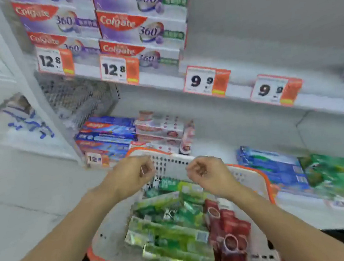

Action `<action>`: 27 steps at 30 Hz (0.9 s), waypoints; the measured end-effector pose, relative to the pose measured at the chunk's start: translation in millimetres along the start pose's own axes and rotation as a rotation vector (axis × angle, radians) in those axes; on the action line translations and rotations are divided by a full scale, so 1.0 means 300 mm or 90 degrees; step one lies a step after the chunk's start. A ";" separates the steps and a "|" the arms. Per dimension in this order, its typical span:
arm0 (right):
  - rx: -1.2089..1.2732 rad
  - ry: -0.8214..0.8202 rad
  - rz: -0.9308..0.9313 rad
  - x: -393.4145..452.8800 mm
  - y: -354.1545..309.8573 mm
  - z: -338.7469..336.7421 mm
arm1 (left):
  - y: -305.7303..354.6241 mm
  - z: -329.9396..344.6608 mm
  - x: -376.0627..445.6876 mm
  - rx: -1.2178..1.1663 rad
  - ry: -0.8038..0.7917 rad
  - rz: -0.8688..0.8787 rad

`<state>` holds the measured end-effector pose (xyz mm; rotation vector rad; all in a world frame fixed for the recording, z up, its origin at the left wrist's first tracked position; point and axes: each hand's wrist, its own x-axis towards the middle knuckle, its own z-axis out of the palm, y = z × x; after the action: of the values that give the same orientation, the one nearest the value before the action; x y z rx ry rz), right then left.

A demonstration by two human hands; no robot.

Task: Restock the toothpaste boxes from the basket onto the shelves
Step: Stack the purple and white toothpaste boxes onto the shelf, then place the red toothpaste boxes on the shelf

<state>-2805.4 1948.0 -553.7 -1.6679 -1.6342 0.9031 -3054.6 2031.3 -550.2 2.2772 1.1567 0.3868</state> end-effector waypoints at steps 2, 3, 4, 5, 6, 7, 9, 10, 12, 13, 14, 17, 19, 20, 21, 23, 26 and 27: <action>-0.070 -0.091 0.059 -0.052 0.147 0.044 | 0.002 0.155 -0.082 -0.017 -0.084 -0.087; -0.128 -0.135 0.081 -0.073 0.210 0.064 | 0.009 0.228 -0.118 -0.013 -0.125 -0.130; -0.175 -0.189 0.103 -0.093 0.267 0.086 | 0.017 0.295 -0.150 -0.008 -0.163 -0.157; -0.224 -0.252 0.124 -0.115 0.311 0.102 | 0.027 0.354 -0.175 0.009 -0.205 -0.170; -0.264 -0.311 0.141 -0.134 0.351 0.116 | 0.039 0.406 -0.196 0.044 -0.248 -0.171; -0.287 -0.364 0.151 -0.153 0.376 0.129 | 0.044 0.452 -0.213 0.101 -0.293 -0.166; -0.304 -0.419 0.148 -0.184 0.417 0.151 | 0.052 0.506 -0.228 0.229 -0.359 -0.153; -0.311 -0.424 0.141 -0.195 0.432 0.161 | 0.047 0.520 -0.228 0.268 -0.367 -0.151; -0.306 -0.416 0.137 -0.211 0.449 0.169 | 0.033 0.530 -0.220 0.308 -0.369 -0.157; -0.299 -0.410 0.141 -0.217 0.457 0.168 | 0.025 0.529 -0.214 0.326 -0.369 -0.159; -0.294 -0.410 0.145 -0.222 0.461 0.164 | 0.017 0.524 -0.208 0.339 -0.377 -0.165; -0.327 -0.418 0.174 -0.238 0.474 0.137 | 0.001 0.507 -0.198 0.313 -0.419 -0.199; -0.349 -0.437 0.216 -0.248 0.493 0.112 | -0.006 0.501 -0.206 0.276 -0.425 -0.208; -0.346 -0.444 0.236 -0.253 0.502 0.098 | -0.010 0.498 -0.212 0.256 -0.428 -0.214; -0.344 -0.444 0.245 -0.258 0.507 0.084 | -0.014 0.495 -0.218 0.232 -0.435 -0.222; -0.355 -0.427 0.230 -0.267 0.512 0.066 | -0.019 0.487 -0.228 0.190 -0.446 -0.240; -0.354 -0.393 0.224 -0.263 0.517 0.067 | -0.008 0.474 -0.239 0.158 -0.436 -0.253; -0.343 -0.393 0.226 -0.259 0.514 0.073 | -0.001 0.470 -0.244 0.155 -0.428 -0.255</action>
<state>-2735.3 1864.5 -689.4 -2.2465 -2.1660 1.3351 -3029.9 1923.7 -664.7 2.0316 1.2788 -0.6557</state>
